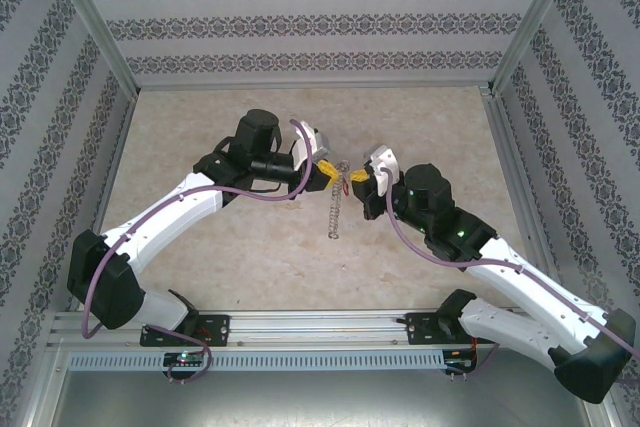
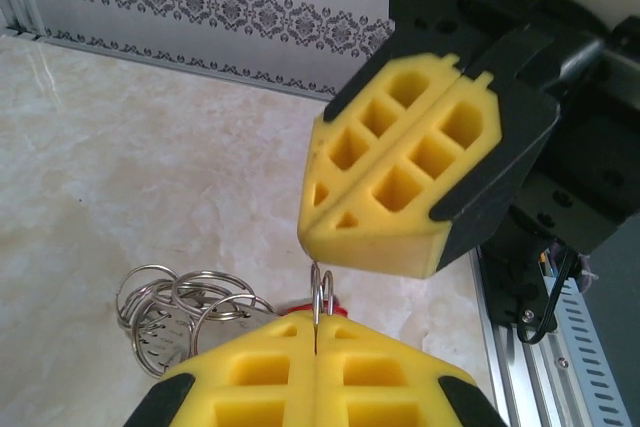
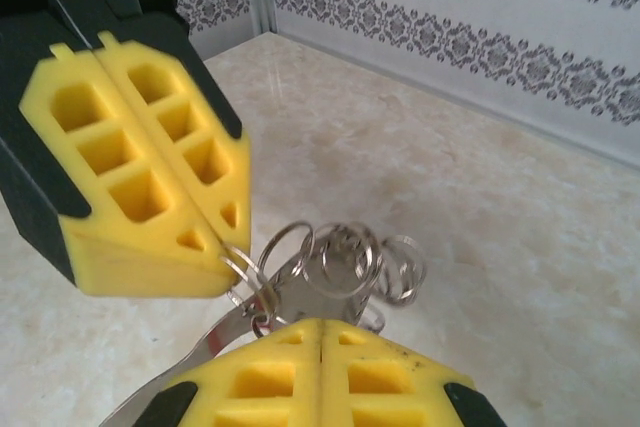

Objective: Put the keys on the keyring

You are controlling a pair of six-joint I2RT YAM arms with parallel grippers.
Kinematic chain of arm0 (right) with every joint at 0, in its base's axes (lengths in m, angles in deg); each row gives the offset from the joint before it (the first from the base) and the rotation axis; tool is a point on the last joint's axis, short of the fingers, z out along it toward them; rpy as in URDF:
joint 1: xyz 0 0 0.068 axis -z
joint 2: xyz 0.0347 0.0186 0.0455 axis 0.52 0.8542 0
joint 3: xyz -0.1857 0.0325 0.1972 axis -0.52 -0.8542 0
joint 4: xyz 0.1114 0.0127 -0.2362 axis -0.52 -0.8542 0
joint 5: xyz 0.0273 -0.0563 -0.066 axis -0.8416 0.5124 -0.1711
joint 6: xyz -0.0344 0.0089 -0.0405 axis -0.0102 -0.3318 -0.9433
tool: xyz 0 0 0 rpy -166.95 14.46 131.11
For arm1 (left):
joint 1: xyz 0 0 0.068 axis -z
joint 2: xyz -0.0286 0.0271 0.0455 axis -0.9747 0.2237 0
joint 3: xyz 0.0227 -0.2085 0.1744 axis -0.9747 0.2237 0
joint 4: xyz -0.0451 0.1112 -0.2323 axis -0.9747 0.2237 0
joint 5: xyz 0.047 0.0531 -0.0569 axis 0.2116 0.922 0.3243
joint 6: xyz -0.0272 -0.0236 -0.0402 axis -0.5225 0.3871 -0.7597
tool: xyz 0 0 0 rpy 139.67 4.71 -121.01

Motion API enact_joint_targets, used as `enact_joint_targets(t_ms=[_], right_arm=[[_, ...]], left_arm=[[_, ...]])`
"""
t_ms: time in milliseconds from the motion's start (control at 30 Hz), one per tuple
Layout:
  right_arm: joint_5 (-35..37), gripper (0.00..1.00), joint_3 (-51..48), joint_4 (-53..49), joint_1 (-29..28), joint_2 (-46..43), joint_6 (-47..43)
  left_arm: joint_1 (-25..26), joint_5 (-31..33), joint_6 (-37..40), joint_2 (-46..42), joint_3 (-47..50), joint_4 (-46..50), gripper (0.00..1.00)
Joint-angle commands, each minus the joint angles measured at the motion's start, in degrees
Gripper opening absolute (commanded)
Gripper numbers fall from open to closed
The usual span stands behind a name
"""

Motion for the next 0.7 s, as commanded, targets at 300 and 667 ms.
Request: enact_joint_targets(t_ms=[300,667], right_arm=[[-7.14,0.45,-3.03,2.83,3.34,-6.79,8.61],[-24.66,0.46,-4.42,12.36,17.79,-6.96,18.08]], left_arm=[[0.76,-1.06,-0.54,-2.01,-0.75,-4.62,0.00],[0.76,-2.44,0.34,-2.02,-1.28,-3.61,0.00]])
